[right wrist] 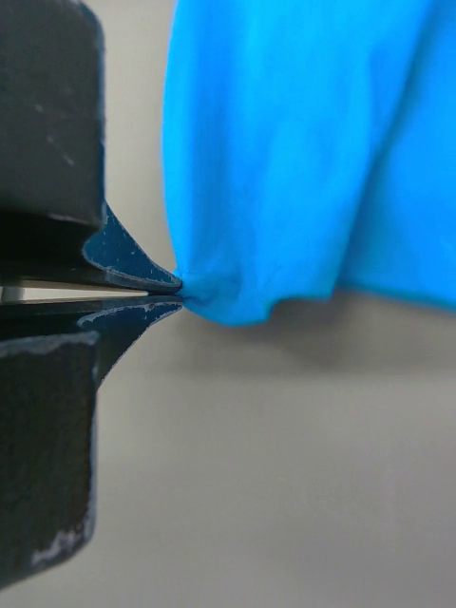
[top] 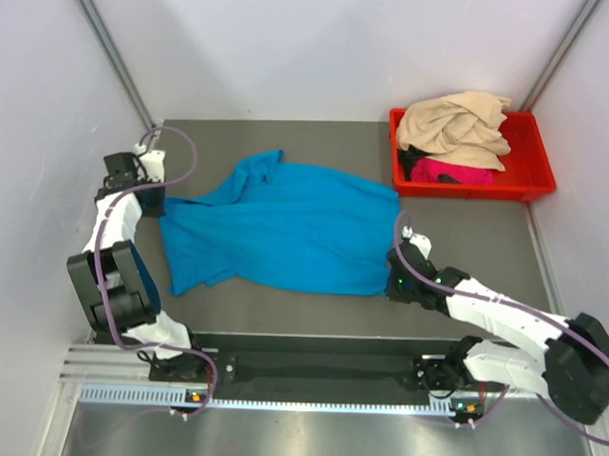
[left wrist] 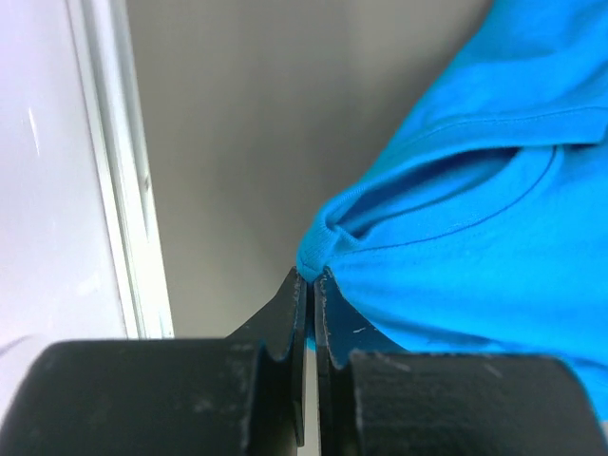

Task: Fold and stack the t-shirts
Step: Flatten the tshirt out

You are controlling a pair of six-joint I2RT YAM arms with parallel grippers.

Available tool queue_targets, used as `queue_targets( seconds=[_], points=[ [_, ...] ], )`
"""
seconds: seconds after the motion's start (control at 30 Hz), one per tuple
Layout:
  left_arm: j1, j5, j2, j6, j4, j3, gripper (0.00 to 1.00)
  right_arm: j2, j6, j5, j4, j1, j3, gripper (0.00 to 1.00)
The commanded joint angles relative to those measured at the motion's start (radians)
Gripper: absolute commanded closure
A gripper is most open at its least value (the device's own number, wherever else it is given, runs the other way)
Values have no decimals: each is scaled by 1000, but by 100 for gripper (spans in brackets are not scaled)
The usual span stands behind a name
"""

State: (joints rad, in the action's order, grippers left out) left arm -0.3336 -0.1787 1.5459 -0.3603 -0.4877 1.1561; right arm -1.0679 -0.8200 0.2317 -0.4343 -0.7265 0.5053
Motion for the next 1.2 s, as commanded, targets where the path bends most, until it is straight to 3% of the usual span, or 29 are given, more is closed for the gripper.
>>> queue_targets(
  seconds=[0.0,0.23,0.3,0.33,0.37,0.5,0.7,0.8,0.93,1.0,1.07,1.17],
  points=[
    [-76,-61,71,-52,6,0,100,-90,154,-6,84,62,79,100],
    [-96,-16,198,-57,83,74,99,-248,315,-51,141,237,222,100],
    [-97,-24,226,-51,93,100,80,-292,344,-69,143,257,268,100],
    [-96,-48,229,-60,86,105,66,-305,351,-92,144,257,280,100],
    [-97,-82,215,-93,54,100,44,-319,355,-103,144,257,295,100],
    [-94,-266,62,-218,27,-18,18,-349,361,-108,146,262,297,100],
    [-26,-306,-193,-483,-86,-258,23,-311,372,-97,151,321,262,100],
    [48,-230,-273,-641,-143,-398,24,-291,389,-108,143,363,245,100],
    [108,-157,-366,-770,-147,-551,18,-264,406,-129,137,400,220,100],
    [134,-153,-403,-798,-144,-581,17,-253,417,-146,141,415,214,100],
    [159,-168,-414,-786,-152,-596,6,-247,426,-157,147,420,207,100],
    [235,-122,-397,-766,-158,-602,5,-242,430,-167,151,421,199,100]
  ],
)
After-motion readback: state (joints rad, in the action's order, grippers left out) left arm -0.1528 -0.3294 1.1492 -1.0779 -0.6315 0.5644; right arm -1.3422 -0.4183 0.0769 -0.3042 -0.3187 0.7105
